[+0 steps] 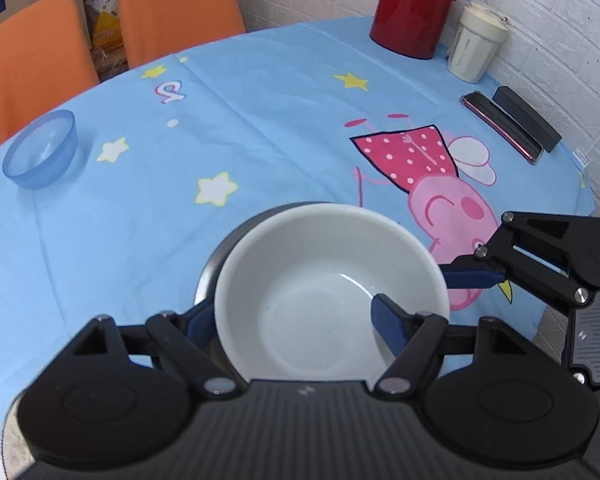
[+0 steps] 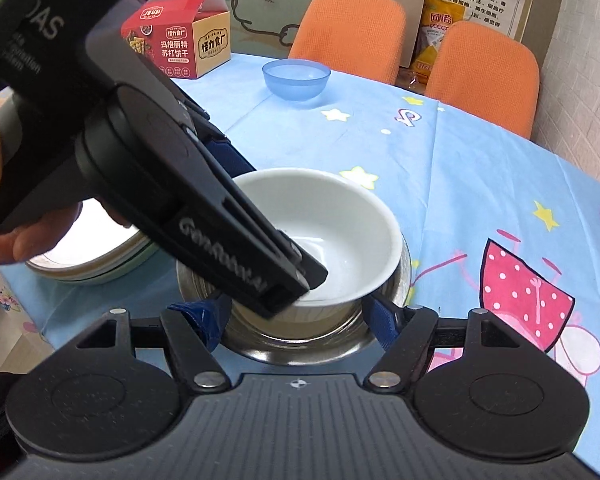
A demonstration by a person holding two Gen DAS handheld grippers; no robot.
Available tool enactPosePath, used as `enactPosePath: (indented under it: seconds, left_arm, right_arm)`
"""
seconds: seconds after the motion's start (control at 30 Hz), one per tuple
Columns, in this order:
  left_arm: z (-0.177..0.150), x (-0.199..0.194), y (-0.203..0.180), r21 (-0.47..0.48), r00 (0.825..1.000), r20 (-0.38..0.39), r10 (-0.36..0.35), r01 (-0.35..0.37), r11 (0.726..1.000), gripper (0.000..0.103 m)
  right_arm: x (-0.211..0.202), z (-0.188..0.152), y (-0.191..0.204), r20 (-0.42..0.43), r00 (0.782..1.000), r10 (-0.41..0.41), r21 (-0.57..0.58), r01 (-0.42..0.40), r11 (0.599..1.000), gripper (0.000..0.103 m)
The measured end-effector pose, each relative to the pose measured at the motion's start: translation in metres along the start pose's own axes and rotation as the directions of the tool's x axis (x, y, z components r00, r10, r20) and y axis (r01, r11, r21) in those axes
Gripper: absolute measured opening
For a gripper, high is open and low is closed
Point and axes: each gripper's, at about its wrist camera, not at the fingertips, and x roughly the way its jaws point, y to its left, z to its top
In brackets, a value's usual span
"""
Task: Organize plates and bowls
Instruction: 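Open the left gripper and move it to the blue bowl, then grasp the translucent blue bowl rim with the left gripper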
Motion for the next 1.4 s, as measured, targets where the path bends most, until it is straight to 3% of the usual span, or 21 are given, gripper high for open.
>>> enactPosePath:
  seconds: [0.2,0.5,0.73,0.97,1.17,1.27,1.4]
  left_arm:
    - [0.003,-0.004,0.002,-0.019,1.000,0.009,0.000,0.000,1.000,0.075]
    - [0.001,-0.036,0.010,-0.059,0.994,0.108,0.024,-0.018,0.998,0.075]
    - [-0.008,-0.051,0.038,-0.116,0.991,0.113,0.067,-0.054,0.992,0.075]
    - [-0.009,-0.053,0.087,-0.185,0.989,0.099,0.112,-0.093,0.978,0.075]
    - [0.000,-0.044,0.136,-0.228,0.986,0.076,0.146,-0.125,0.966,0.075]
    - [0.014,-0.042,0.172,-0.274,0.978,0.085,0.189,-0.160,0.948,0.075]
    - [0.037,-0.038,0.219,-0.357,0.970,0.119,0.210,-0.156,0.921,0.075]
  right_arm:
    - [-0.012,-0.005,-0.001,0.006,1.000,0.005,0.030,-0.005,1.000,0.059]
    - [-0.055,-0.028,-0.004,0.098,0.995,-0.012,0.119,0.000,0.993,0.059]
    - [-0.053,-0.022,-0.015,0.125,0.992,-0.034,0.146,0.015,0.989,0.059]
    - [-0.026,0.021,-0.043,0.132,0.991,-0.010,0.181,-0.015,0.983,0.060]
    - [0.015,0.082,-0.060,0.122,0.993,0.011,0.154,-0.030,0.988,0.060]
    - [0.042,0.123,-0.065,0.111,0.994,0.017,0.120,-0.030,0.992,0.060]
    - [0.087,0.163,-0.063,0.100,0.994,0.037,0.060,-0.043,0.997,0.061]
